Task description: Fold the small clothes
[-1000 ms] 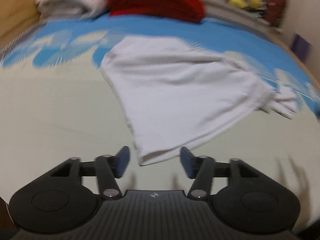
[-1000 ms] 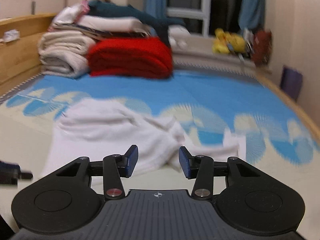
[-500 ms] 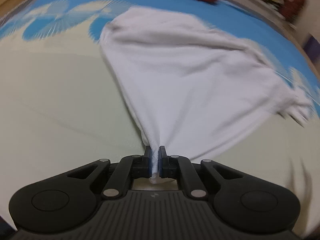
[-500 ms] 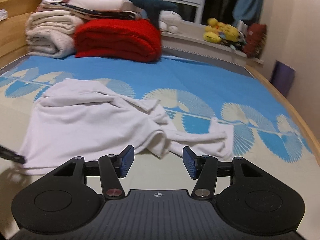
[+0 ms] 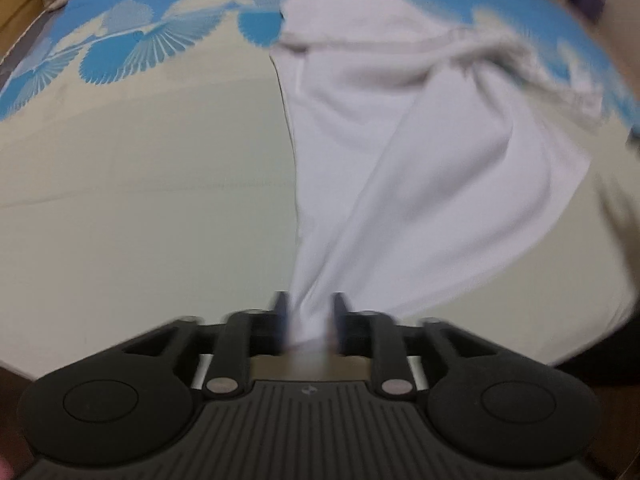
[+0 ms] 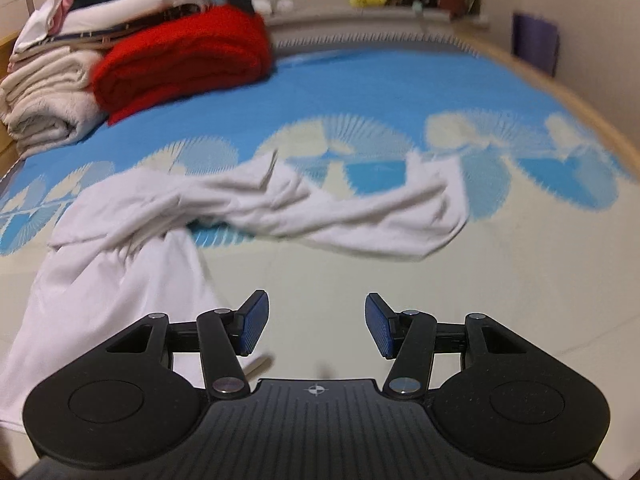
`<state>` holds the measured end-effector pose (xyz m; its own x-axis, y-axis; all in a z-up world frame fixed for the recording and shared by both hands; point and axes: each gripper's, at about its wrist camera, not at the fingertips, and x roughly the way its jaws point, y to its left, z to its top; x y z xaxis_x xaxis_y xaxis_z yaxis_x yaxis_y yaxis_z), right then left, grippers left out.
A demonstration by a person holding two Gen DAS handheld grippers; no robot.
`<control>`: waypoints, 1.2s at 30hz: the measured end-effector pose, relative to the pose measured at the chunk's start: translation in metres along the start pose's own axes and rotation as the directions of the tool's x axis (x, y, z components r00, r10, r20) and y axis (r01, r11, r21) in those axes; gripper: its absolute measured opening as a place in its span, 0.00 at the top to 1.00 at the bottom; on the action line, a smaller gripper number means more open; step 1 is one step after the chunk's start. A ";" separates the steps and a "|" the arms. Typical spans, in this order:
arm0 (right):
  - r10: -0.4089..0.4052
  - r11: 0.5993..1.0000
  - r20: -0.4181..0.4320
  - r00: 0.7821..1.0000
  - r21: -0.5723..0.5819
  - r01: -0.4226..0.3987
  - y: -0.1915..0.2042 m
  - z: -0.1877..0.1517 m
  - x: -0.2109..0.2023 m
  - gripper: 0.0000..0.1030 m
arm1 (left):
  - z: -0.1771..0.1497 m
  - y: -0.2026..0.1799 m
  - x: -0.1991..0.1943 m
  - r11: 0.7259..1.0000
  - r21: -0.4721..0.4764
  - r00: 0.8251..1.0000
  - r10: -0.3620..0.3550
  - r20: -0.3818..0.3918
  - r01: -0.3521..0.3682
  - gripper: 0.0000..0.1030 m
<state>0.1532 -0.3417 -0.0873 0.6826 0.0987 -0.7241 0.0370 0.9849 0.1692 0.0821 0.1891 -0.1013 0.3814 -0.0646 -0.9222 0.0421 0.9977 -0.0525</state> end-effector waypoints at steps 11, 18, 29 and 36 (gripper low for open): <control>-0.031 0.985 -0.216 0.976 -0.170 -0.007 0.058 -0.019 0.085 0.46 | 0.023 0.025 0.045 0.964 -0.264 0.999 -0.010 -0.053 -0.005 0.58; 0.027 0.978 -0.258 0.966 -0.194 -0.079 0.062 -0.030 0.097 0.92 | 0.029 0.004 0.070 0.980 -0.196 0.992 -0.002 -0.126 -0.023 0.72; -0.089 0.988 -0.340 0.936 -0.148 0.040 -0.050 -0.037 0.023 0.94 | 0.030 -0.077 0.060 0.998 0.021 0.997 -0.055 -0.053 0.056 0.95; -0.149 0.973 -0.500 0.853 -0.229 0.035 -0.099 -0.094 -0.011 0.94 | -0.002 -0.124 0.062 0.965 0.257 0.987 -0.011 -0.161 0.052 0.95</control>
<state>0.0734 -0.4270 -0.1594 0.2120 0.0089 -0.9772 -0.1072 0.9941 -0.0142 0.0985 0.0612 -0.1534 0.2274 -0.0713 -0.9712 0.2978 0.9546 -0.0004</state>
